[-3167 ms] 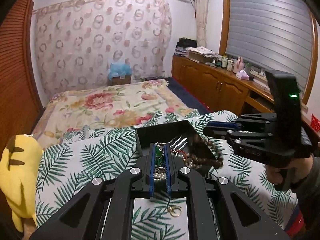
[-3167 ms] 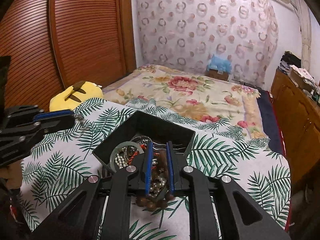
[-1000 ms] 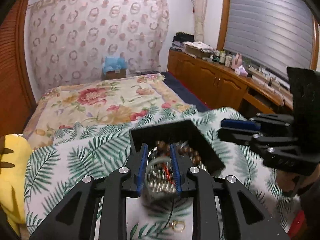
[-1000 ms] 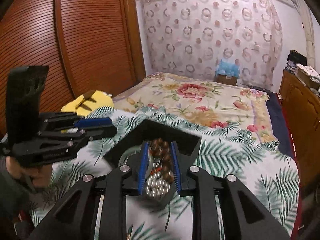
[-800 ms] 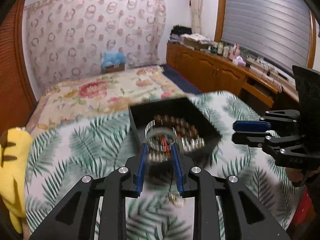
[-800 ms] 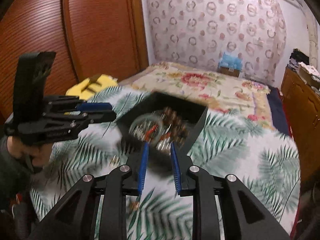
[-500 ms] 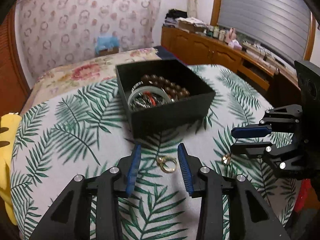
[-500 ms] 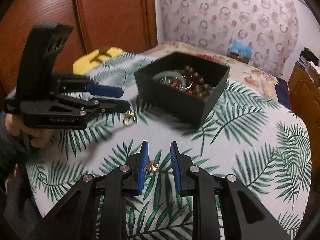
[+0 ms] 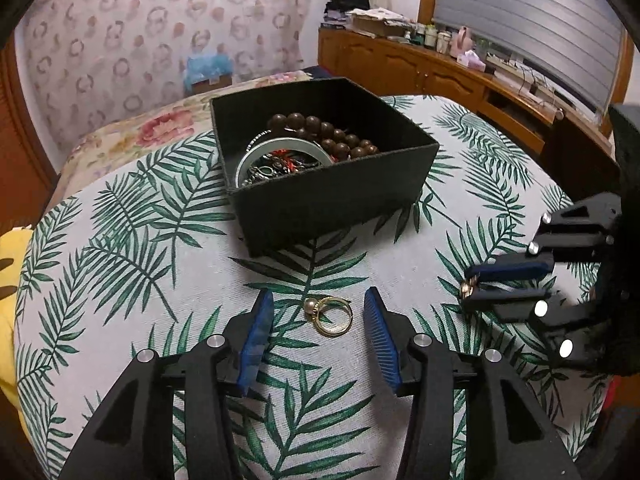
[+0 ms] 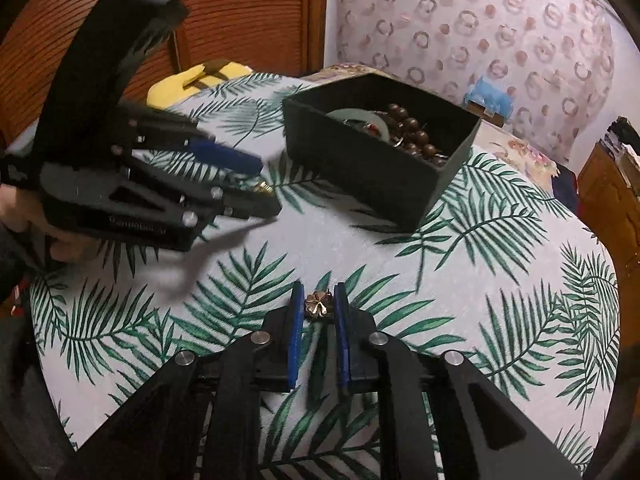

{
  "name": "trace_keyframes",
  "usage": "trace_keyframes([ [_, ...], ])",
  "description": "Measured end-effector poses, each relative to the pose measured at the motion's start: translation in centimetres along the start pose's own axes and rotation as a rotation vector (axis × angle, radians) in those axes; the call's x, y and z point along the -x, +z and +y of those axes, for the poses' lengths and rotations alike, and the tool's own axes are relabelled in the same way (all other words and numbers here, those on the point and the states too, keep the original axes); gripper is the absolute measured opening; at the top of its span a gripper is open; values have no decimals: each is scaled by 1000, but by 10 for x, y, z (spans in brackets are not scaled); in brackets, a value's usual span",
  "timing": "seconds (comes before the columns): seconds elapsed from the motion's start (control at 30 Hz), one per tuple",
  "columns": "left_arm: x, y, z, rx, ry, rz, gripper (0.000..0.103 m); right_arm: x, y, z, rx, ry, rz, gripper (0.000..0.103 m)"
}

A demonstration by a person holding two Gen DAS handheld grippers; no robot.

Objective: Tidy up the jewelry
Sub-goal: 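Grasp the gold ring with the left tool while the right tool grasps the gold charm, then drop the gold ring and gold charm into the black box with both tools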

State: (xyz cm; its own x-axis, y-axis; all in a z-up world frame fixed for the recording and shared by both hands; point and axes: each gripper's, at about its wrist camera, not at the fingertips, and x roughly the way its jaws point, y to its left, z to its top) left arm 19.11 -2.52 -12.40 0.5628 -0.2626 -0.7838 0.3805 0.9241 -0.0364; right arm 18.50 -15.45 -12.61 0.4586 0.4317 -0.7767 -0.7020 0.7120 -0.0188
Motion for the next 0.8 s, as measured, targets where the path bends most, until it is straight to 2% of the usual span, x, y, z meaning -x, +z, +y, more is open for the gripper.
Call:
trace_keyframes([
  [0.17, -2, 0, -7, -37, 17, -4, 43, 8, 9, -14, -30, -7, -37, 17],
  [0.27, -1, -2, -9, -54, 18, -13, 24, 13, 15, -21, -37, -7, -55, 17],
  [0.5, 8, 0, -8, -29, 24, -39, 23, 21, 31, -30, -39, -8, -103, 17],
  [0.8, 41, 32, -1, 3, 38, -161, 23, 28, 71, -46, -53, -28, -191, 17],
])
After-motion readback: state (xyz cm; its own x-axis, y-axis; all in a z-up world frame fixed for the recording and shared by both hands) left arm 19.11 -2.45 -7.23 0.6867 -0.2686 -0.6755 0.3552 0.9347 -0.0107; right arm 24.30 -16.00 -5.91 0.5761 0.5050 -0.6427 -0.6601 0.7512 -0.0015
